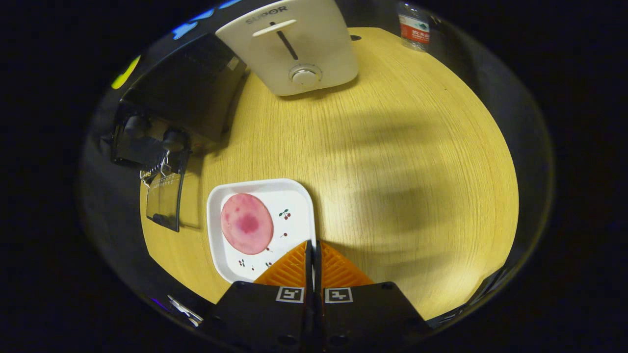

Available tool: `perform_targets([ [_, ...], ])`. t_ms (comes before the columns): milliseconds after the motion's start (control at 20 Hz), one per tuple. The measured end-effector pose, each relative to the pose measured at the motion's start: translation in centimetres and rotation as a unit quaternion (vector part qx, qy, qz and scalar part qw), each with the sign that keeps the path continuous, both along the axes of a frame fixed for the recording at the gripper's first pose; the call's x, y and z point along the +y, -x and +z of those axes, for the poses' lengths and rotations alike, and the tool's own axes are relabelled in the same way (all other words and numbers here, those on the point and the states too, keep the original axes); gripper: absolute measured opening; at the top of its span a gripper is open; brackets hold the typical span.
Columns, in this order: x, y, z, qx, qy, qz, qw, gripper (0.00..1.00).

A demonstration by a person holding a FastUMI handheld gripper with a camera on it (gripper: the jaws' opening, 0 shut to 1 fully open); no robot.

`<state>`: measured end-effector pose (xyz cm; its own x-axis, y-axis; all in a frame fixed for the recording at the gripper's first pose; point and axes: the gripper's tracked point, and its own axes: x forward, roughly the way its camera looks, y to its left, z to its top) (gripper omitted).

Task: Open the toaster oven, put the food inside, and close the toaster oven door.

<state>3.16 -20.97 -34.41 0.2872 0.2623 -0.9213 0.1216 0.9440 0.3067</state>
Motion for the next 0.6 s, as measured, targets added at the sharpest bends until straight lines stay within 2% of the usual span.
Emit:
perform_targets([
  [250, 1.0, 1.2, 0.0, -0.007, -0.065, -0.1, 0.993, 0.01],
  [400, 1.3, 1.5, 0.8, -0.026, -0.098, -0.161, 0.982, 0.02],
  [600, 0.0, 3.0, 3.2, -0.056, -0.124, -0.221, 0.966, 0.02],
])
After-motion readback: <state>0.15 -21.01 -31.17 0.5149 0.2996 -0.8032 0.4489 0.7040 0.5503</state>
